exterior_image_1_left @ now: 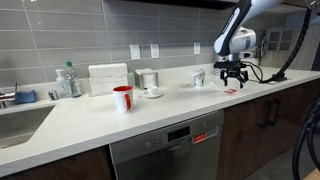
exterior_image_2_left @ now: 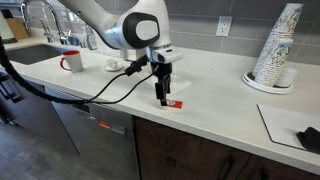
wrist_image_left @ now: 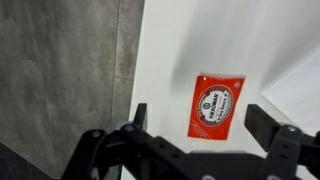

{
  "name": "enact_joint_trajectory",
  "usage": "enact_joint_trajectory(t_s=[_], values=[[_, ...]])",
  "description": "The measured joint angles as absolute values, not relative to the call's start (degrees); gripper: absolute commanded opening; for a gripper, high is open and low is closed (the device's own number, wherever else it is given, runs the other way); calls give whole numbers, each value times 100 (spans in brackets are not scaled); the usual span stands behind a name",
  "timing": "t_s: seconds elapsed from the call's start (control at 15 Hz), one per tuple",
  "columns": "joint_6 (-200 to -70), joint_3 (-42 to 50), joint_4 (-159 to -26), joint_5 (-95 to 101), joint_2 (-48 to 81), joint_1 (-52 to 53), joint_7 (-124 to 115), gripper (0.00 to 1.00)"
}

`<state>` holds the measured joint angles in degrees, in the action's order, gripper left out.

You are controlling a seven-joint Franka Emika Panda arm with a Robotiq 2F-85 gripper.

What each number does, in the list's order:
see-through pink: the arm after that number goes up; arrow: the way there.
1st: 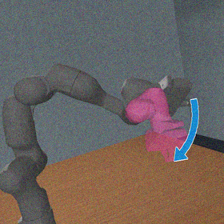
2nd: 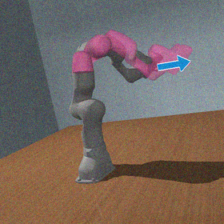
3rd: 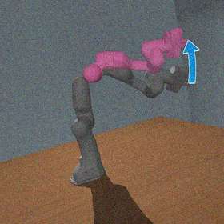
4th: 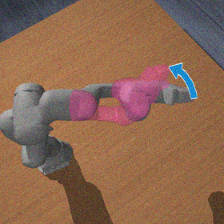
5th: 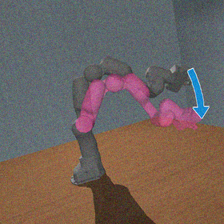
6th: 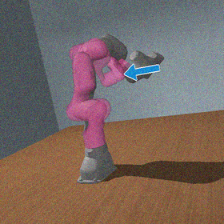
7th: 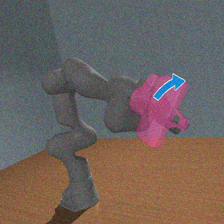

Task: Put the red sachet on top of the coffee cup

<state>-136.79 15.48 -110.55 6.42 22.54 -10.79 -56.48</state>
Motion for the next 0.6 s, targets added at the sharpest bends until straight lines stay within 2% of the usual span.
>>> enact_joint_trajectory(t_s=[0.53, 0.6], values=[[-13678, 1660, -10428, 532, 2972, -1074, -5880, 99], [-13674, 1663, -10364, 508, 3039, -1074, -5882, 75]])
